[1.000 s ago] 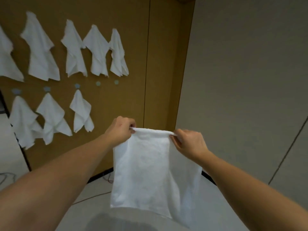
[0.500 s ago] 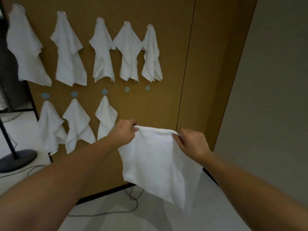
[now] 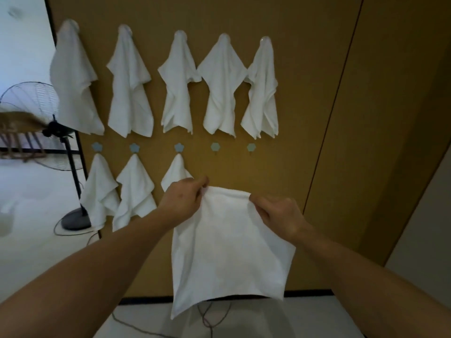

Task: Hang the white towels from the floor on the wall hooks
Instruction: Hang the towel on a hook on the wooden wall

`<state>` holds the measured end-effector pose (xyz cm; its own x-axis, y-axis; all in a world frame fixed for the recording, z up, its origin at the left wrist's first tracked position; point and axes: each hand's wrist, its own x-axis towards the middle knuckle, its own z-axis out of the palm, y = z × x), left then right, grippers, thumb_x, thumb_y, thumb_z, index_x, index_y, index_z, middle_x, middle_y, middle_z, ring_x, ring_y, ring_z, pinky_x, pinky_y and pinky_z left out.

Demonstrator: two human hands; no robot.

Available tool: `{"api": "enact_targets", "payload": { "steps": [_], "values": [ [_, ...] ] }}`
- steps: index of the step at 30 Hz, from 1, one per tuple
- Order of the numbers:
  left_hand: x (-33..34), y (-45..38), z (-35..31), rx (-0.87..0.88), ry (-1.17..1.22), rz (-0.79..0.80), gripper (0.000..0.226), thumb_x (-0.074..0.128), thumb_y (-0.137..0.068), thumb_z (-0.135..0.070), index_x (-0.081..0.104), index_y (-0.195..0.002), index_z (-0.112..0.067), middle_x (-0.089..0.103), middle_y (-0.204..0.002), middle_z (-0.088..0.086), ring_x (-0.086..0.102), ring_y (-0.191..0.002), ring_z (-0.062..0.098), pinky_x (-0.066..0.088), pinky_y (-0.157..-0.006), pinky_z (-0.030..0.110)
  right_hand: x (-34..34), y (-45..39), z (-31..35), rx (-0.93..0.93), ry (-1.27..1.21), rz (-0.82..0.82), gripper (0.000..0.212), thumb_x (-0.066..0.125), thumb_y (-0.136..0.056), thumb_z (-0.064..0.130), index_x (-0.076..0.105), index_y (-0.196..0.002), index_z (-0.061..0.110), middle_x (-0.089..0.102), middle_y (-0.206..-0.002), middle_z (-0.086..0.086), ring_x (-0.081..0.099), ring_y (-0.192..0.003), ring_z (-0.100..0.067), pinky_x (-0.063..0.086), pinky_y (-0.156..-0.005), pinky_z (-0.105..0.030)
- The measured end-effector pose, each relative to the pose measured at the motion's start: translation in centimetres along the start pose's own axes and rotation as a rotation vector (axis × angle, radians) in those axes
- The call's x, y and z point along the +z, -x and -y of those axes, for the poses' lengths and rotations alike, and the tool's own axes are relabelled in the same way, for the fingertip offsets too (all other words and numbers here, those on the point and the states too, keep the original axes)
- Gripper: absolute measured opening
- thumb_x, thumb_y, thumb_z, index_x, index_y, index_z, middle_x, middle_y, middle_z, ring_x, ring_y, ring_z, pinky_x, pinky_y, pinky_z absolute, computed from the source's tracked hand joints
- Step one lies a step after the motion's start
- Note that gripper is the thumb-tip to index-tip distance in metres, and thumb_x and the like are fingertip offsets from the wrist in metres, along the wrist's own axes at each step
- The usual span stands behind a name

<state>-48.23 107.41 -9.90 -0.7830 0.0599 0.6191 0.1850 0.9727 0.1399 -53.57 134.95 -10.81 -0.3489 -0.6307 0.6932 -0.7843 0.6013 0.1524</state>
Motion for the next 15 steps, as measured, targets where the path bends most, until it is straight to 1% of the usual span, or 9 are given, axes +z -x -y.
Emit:
{"api": "enact_targets", "payload": {
  "steps": [1,3,6,9,10,11,13,14,15],
  "values": [
    [0.6,-0.6,0.4,-0.02,-0.023,0.014,0.021,0.044,-0.094,-0.016,0.058,-0.109,-0.021,0.06,-0.08,0.006,0.057,-0.07,0.025,0.047,-0.061,0.034,0.9,-0.7,-0.6,-0.018,-0.009,-0.008,0.028,0.076,-0.077,0.002,0.073,-0.103,0.011,0.065,-0.069,-0.006,0.059,-0.052,-0.026,0.048,-0.04,-0.031],
    [1.6,-1.8,1.5,-0.043,-0.058,0.045,0.027,0.045,-0.094,-0.017,0.062,-0.115,-0.022,0.062,-0.087,0.006,0.059,-0.075,0.026,0.05,-0.066,0.036,2.8,-2.0,-2.0,-0.042,-0.042,0.021,0.032,0.075,-0.077,0.003,0.073,-0.108,0.011,0.064,-0.069,-0.01,0.059,-0.053,-0.029,0.051,-0.043,-0.035],
    [3.5,-3.6,3.4,0.001,-0.132,0.087,0.033,0.047,-0.095,-0.018,0.065,-0.121,-0.026,0.062,-0.094,0.004,0.061,-0.079,0.026,0.044,-0.065,0.028,5.4,-3.6,-4.0,-0.043,-0.051,0.089,0.043,0.077,-0.077,0.007,0.07,-0.119,0.014,0.06,-0.067,-0.013,0.057,-0.051,-0.029,0.05,-0.046,-0.032],
    [6.2,-6.1,5.7,0.07,-0.196,0.107,0.039,0.044,-0.098,-0.02,0.058,-0.131,-0.035,0.058,-0.096,0.005,0.059,-0.08,0.026,0.036,-0.064,0.025,9.1,-5.5,-6.3,-0.056,0.042,0.112,0.049,0.08,-0.074,0.005,0.07,-0.119,0.018,0.06,-0.065,-0.014,0.058,-0.049,-0.029,0.047,-0.046,-0.029],
    [7.0,-6.9,6.5,0.103,-0.236,0.129,0.042,0.043,-0.098,-0.02,0.053,-0.135,-0.038,0.056,-0.098,0.005,0.059,-0.082,0.026,0.036,-0.064,0.025,10.3,-6.2,-7.1,-0.049,0.077,0.139,0.051,0.077,-0.078,0.007,0.067,-0.125,0.022,0.062,-0.07,-0.013,0.061,-0.055,-0.029,0.049,-0.05,-0.03],
    [8.2,-8.1,7.7,0.14,-0.286,0.156,0.046,0.041,-0.098,-0.019,0.047,-0.139,-0.04,0.054,-0.1,0.006,0.058,-0.085,0.025,0.036,-0.065,0.026,12.0,-7.2,-8.2,-0.031,0.11,0.183,0.053,0.068,-0.086,0.009,0.058,-0.135,0.028,0.064,-0.082,-0.014,0.065,-0.067,-0.03,0.052,-0.06,-0.031],
    [10.4,-10.5,10.1,0.19,-0.381,0.198,0.052,0.038,-0.098,-0.019,0.036,-0.145,-0.041,0.052,-0.107,0.006,0.057,-0.092,0.024,0.037,-0.066,0.028,15.1,-9.2,-10.2,0.019,0.144,0.323,0.058,0.045,-0.098,0.014,0.031,-0.15,0.035,0.061,-0.11,-0.014,0.063,-0.095,-0.032,0.049,-0.081,-0.034],
    [11.5,-11.7,11.4,0.201,-0.425,0.212,0.053,0.037,-0.098,-0.02,0.032,-0.147,-0.041,0.051,-0.112,0.006,0.057,-0.096,0.024,0.036,-0.065,0.029,16.5,-10.3,-11.0,0.046,0.159,0.369,0.06,0.039,-0.099,0.014,0.023,-0.152,0.037,0.058,-0.116,-0.013,0.061,-0.1,-0.032,0.048,-0.084,-0.034],
    [12.5,-12.9,12.5,0.205,-0.462,0.229,0.054,0.036,-0.098,-0.021,0.028,-0.148,-0.04,0.051,-0.115,0.007,0.057,-0.098,0.024,0.036,-0.064,0.03,17.7,-11.4,-11.6,0.058,0.181,0.38,0.062,0.037,-0.098,0.014,0.019,-0.153,0.038,0.057,-0.117,-0.012,0.06,-0.1,-0.031,0.047,-0.083,-0.034]
  ]
}}
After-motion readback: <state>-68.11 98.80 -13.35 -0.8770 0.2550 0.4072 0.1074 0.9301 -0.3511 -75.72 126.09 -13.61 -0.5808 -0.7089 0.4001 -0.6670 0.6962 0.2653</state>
